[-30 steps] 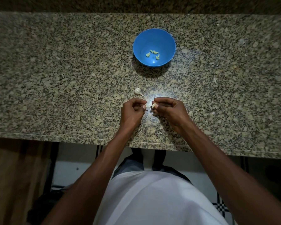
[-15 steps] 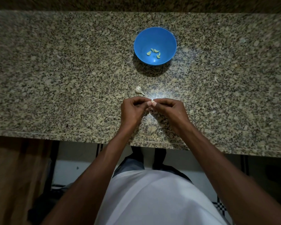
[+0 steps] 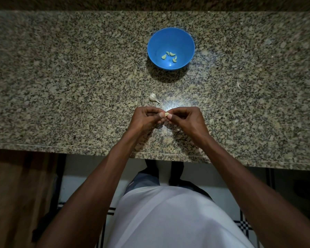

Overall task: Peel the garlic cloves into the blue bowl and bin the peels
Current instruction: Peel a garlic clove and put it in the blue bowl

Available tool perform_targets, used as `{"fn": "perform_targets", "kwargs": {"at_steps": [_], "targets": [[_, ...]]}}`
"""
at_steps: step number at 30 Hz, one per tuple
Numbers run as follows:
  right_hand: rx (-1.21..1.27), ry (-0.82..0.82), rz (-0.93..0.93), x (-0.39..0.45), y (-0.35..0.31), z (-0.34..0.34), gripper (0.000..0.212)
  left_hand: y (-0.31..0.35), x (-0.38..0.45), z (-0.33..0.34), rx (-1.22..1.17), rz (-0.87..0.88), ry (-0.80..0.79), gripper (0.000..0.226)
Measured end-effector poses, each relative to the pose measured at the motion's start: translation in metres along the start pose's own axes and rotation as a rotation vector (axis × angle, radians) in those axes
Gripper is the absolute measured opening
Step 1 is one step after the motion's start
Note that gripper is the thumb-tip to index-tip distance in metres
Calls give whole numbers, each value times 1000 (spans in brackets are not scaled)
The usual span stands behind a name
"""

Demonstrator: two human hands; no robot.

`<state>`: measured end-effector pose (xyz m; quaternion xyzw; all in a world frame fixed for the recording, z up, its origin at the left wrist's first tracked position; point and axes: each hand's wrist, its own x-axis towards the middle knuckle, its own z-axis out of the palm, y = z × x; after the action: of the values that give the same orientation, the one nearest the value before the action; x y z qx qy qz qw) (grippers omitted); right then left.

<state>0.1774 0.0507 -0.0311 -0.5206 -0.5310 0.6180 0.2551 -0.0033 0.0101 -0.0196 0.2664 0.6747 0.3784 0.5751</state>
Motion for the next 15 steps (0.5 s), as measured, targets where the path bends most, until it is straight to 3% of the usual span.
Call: {"fn": "perform_targets", "kwargs": {"at_steps": [3, 12, 15], "targets": [[-49, -3, -16, 2, -3, 0, 13, 4, 1, -2, -31, -48, -21, 16], [232, -89, 100, 0, -8, -5, 22, -2, -2, 12, 232, 199, 119, 9], [259, -71, 137, 3, -11, -8, 21, -3, -3, 15, 267, 209, 118, 11]]}}
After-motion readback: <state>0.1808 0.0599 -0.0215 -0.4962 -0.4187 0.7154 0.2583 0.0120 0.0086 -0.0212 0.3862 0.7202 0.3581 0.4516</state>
